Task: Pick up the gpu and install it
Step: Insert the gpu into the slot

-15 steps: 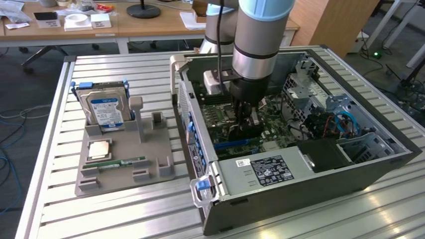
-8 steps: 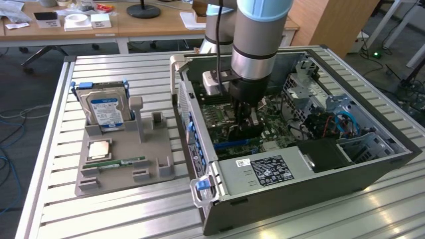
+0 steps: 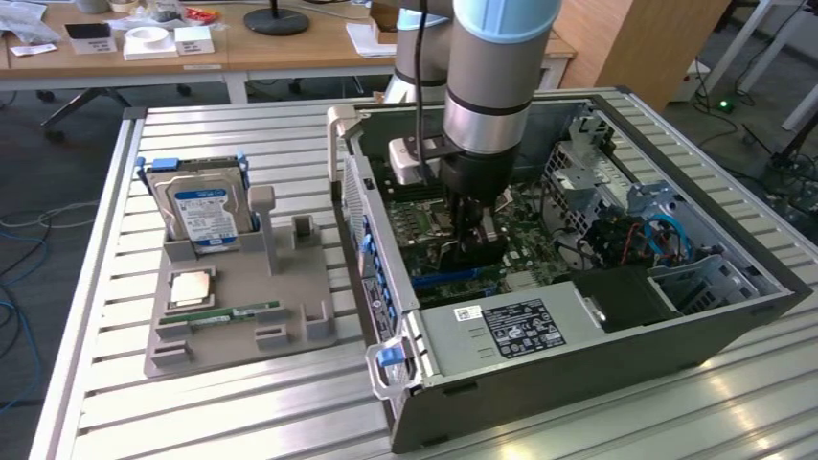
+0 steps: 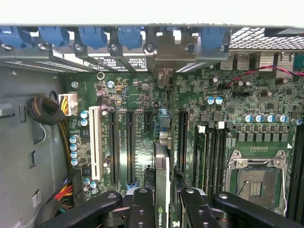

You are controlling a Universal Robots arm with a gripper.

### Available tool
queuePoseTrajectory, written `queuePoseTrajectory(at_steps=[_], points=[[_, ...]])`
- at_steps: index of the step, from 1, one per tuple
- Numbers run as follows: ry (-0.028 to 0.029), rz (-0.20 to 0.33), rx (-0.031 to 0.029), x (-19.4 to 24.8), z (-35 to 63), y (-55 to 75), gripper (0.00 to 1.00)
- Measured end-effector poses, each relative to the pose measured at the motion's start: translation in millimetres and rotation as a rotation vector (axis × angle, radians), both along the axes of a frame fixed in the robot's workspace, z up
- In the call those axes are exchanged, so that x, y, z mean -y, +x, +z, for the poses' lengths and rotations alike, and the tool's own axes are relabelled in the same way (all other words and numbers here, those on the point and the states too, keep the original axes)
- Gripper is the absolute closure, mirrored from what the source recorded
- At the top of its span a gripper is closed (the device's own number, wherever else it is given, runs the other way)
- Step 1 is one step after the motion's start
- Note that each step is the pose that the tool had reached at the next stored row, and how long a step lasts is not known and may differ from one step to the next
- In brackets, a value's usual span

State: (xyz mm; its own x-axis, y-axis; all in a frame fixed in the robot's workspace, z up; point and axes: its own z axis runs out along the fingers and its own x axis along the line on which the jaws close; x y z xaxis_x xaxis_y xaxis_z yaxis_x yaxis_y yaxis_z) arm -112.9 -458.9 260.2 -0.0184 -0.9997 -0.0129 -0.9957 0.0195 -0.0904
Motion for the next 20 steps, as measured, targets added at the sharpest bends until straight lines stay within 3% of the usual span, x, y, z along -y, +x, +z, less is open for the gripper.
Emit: queuePoseTrajectory(at_steps=[20], points=[[0.0, 0.0, 0.0006, 0.0, -0.4, -2.9, 0.74]])
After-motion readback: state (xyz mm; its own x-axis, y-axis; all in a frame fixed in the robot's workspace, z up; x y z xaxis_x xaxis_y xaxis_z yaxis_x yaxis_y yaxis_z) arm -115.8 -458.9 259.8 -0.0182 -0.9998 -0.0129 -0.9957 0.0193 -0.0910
